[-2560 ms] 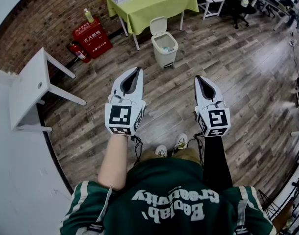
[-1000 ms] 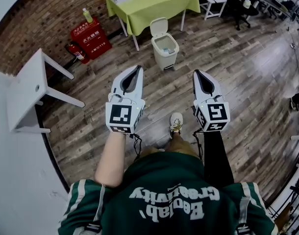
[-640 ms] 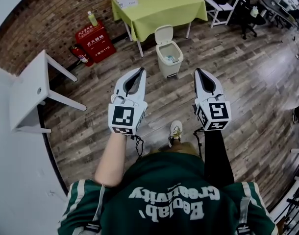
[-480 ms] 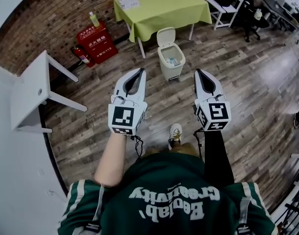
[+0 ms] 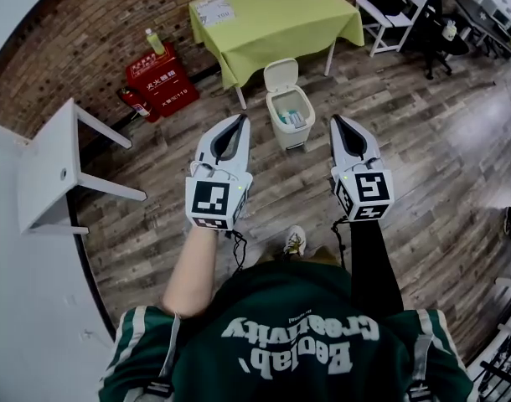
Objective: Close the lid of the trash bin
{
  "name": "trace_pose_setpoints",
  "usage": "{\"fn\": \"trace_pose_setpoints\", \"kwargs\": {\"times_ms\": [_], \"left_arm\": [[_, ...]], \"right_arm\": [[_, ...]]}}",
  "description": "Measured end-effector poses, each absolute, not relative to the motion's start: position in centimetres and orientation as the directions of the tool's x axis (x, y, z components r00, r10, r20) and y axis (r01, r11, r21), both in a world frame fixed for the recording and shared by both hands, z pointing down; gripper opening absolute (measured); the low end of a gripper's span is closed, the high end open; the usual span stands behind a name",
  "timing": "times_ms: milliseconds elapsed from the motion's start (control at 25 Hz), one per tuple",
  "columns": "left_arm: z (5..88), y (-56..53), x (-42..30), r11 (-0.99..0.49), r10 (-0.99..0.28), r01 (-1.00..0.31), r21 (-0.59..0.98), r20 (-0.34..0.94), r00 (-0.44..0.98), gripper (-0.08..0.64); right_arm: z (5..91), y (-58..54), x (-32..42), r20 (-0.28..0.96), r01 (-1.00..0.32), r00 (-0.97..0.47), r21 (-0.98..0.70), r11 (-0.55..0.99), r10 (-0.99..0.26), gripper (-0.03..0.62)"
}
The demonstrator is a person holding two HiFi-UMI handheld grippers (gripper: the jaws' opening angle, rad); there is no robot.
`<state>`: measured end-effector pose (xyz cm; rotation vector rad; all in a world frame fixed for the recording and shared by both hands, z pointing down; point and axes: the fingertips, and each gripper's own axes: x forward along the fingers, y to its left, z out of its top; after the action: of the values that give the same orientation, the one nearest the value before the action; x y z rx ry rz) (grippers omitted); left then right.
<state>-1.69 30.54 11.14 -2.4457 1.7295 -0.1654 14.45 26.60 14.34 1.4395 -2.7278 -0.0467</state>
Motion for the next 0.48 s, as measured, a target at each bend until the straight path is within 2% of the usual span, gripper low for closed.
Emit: {"fn": "trace_pose_setpoints", "kwargs": {"times_ms": [480], "left_arm": [[11.6, 20.1, -0.3, -0.269, -0.962, -0.944, -0.189, 0.014, 0.272, 0.008]], "right_arm": [[15.5, 15.4, 15.7, 0.032, -0.792, -0.61, 0.024, 0.611, -0.792, 0.012]]}}
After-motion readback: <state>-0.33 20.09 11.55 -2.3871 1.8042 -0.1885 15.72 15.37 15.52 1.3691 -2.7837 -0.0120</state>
